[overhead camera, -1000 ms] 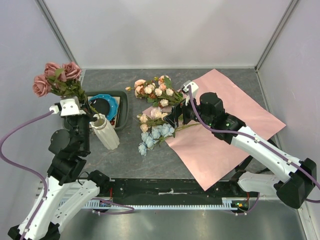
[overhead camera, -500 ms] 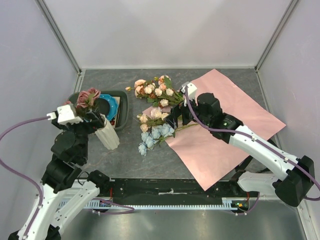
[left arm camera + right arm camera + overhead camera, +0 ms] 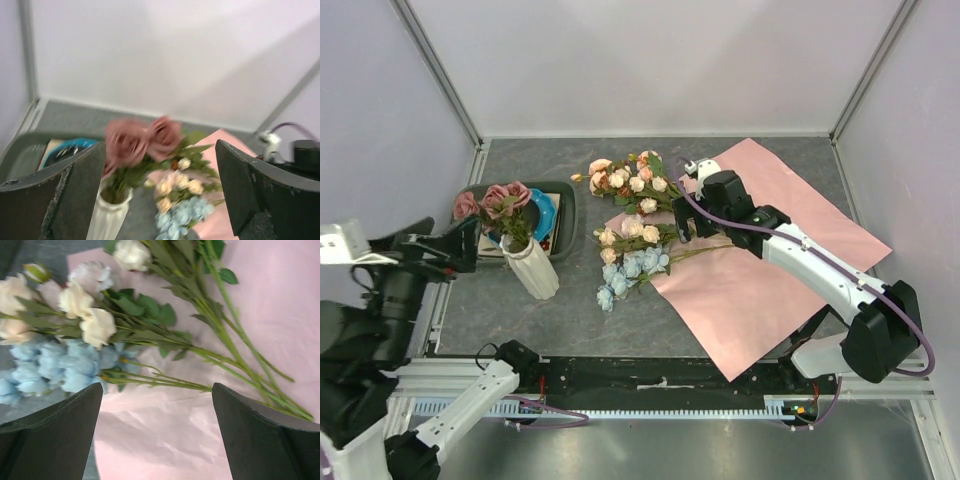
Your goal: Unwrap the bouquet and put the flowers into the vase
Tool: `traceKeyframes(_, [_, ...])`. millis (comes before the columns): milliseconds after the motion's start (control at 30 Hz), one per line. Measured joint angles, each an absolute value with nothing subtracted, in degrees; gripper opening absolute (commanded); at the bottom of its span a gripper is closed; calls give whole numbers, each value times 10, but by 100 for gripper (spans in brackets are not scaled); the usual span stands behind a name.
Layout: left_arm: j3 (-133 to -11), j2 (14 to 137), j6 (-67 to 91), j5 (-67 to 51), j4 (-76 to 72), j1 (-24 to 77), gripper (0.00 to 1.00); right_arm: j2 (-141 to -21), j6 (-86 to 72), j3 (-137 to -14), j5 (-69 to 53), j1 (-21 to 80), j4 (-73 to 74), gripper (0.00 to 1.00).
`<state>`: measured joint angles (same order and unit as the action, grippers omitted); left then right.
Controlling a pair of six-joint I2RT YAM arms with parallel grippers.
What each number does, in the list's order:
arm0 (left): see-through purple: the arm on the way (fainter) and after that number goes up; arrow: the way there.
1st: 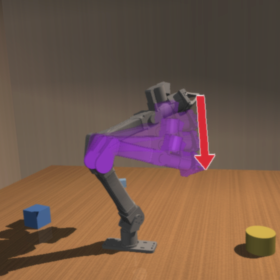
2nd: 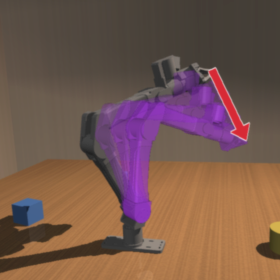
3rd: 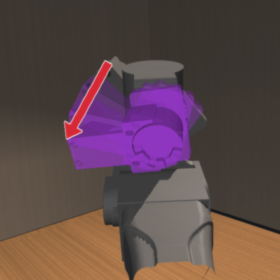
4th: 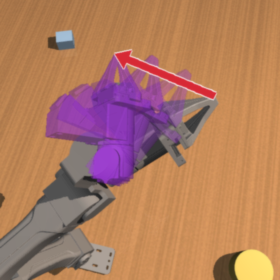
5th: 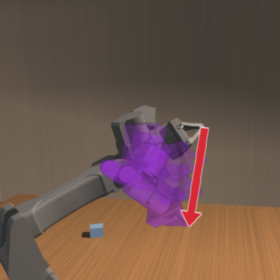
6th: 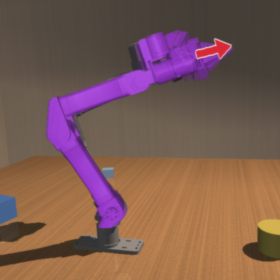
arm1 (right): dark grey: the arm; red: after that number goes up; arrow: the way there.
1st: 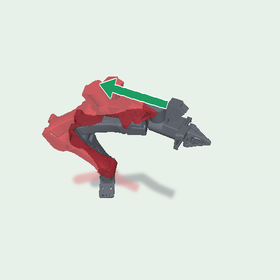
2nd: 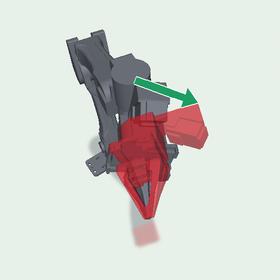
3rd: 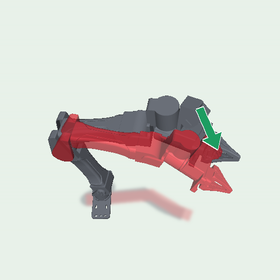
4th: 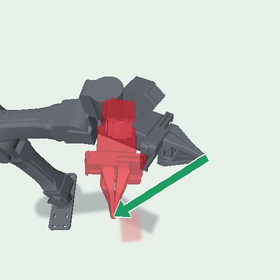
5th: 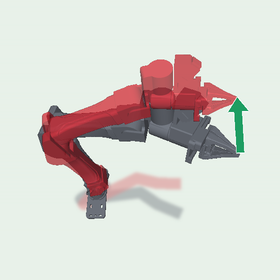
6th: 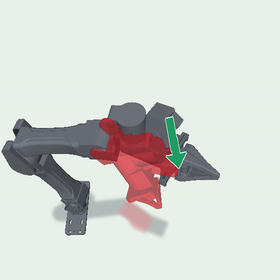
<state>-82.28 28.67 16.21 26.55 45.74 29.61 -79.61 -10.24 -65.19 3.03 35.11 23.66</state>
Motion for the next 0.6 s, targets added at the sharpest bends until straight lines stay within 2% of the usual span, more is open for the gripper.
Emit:
traceKeyframes(133, [-935, 350, 139, 160, 446, 296, 95, -799, -65, -653, 58, 330, 263, 88])
traceKeyframes(267, [-948, 420, 136, -7, 418, 296, 94, -828, -22, -655, 76, 304, 270, 56])
traceKeyframes(333, [-931, 464, 139, -95, 399, 296, 88, -855, 0, -655, 78, 286, 271, 48])
traceKeyframes(467, [-872, 550, 170, -260, 344, 296, 84, -905, 46, -655, 78, 256, 250, 42])
traceKeyframes(600, [-804, 611, 204, -352, 310, 296, 81, -971, 84, -677, 82, 248, 227, 39])
